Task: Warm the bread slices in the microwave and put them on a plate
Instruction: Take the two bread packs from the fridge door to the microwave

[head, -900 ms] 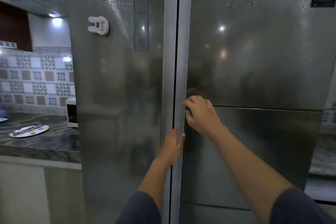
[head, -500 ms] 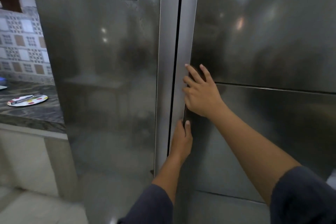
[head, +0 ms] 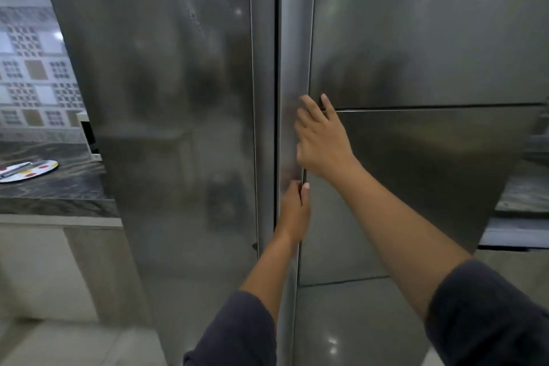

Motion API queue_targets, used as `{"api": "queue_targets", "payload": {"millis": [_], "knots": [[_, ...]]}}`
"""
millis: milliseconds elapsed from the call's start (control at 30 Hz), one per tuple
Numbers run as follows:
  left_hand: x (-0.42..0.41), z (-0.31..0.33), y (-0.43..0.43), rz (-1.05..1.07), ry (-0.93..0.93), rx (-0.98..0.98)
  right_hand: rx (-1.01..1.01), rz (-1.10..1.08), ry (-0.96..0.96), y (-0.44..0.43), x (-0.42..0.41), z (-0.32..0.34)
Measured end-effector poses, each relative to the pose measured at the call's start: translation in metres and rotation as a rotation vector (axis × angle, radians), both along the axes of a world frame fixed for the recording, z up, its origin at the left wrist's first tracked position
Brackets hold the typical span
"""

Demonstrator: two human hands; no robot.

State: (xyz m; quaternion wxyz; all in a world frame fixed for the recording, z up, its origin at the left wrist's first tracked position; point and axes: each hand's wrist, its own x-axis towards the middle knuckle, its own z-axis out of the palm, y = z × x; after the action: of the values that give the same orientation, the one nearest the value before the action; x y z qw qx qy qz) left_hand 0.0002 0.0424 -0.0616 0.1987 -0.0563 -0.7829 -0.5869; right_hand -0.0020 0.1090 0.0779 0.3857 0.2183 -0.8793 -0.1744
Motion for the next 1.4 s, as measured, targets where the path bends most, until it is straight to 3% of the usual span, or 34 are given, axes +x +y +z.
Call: {"api": "queue_targets", "payload": {"millis": [267, 400, 500, 600, 733, 967, 1067, 1233, 1400], "knots": [[0.107, -0.009, 0.03, -0.111, 0.164, -0.187, -0.167, 0.086, 0.187, 0.059, 0.095, -0.015], [0.154, 0.002, 0.046, -0.061, 0.48, -0.211, -0.221, 0.042, 0.269, 0.102, 0.146, -0.018], [0.166, 0.03, 0.061, 0.037, 0.666, -0.215, -0.428, 0.073, 0.405, 0.125, 0.184, -0.014], [0.167, 0.06, 0.077, 0.036, 0.7, -0.155, -0.64, 0.134, 0.507, 0.14, 0.214, 0.0], [0.162, 0.089, 0.098, 0.019, 0.715, -0.215, -0.615, 0.128, 0.598, 0.165, 0.241, 0.015], [0.158, 0.135, 0.144, -0.03, 0.955, -0.352, -0.534, -0.121, 0.502, 0.218, 0.254, 0.011], [0.161, 0.152, 0.168, -0.117, 1.015, -0.357, -0.687, -0.1, 0.382, 0.239, 0.249, -0.003], [0.167, 0.163, 0.223, -0.397, 0.91, -0.371, -1.013, -0.089, 0.38, 0.279, 0.25, -0.008], [0.165, 0.162, 0.296, -0.438, 0.904, -0.468, -1.158, -0.053, 0.302, 0.349, 0.255, -0.005]]}}
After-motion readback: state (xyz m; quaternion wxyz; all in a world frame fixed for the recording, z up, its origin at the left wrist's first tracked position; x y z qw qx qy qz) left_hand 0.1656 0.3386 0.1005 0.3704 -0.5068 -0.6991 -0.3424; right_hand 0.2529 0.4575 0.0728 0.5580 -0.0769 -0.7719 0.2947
